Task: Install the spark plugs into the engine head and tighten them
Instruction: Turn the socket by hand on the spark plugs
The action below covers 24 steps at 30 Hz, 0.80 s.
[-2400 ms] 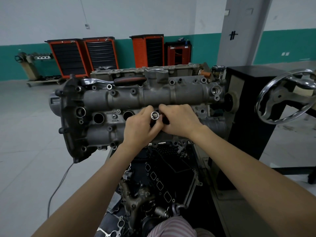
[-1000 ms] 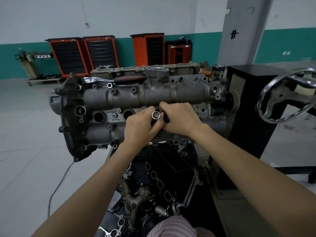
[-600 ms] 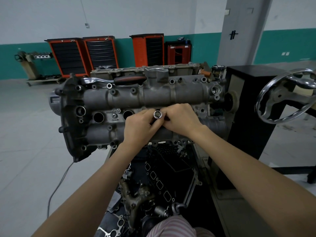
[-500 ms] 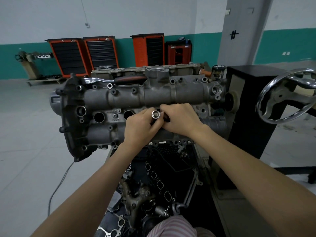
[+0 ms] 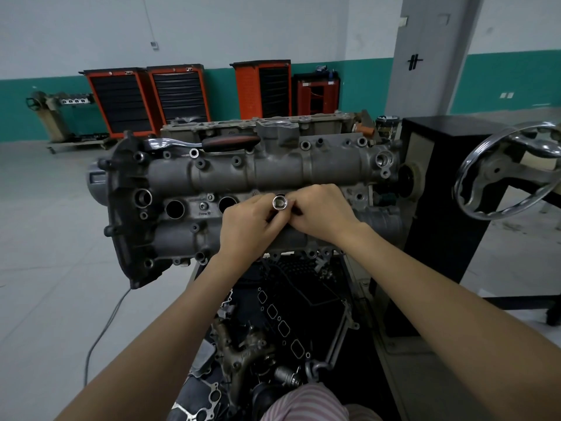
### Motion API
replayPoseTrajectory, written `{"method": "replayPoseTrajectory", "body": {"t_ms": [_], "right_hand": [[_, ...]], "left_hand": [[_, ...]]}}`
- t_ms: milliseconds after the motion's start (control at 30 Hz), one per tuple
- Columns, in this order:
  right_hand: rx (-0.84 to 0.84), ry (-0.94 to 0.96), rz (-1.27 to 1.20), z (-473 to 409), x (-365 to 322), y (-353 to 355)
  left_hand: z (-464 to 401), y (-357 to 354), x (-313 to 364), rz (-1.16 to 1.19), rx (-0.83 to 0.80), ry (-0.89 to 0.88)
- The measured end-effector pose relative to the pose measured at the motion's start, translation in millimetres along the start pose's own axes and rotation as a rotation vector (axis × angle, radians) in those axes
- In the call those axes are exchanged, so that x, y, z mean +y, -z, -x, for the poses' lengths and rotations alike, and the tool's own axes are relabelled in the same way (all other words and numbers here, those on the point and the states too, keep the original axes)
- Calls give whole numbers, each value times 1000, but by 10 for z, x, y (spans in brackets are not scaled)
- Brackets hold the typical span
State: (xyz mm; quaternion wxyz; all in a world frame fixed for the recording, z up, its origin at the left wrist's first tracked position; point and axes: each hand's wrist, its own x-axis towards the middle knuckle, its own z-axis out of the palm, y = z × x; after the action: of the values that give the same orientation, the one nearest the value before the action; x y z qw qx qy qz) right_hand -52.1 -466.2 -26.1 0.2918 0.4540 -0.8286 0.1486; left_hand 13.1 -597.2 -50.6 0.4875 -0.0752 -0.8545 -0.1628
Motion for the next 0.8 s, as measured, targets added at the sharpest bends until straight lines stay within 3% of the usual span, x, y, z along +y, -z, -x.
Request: {"method": "replayPoseTrajectory", "body": {"t_ms": [800], "right_hand": [[-23,28,28,-15,1,-31]], "left_hand": [[1,6,5,-34,-40,8]]}}
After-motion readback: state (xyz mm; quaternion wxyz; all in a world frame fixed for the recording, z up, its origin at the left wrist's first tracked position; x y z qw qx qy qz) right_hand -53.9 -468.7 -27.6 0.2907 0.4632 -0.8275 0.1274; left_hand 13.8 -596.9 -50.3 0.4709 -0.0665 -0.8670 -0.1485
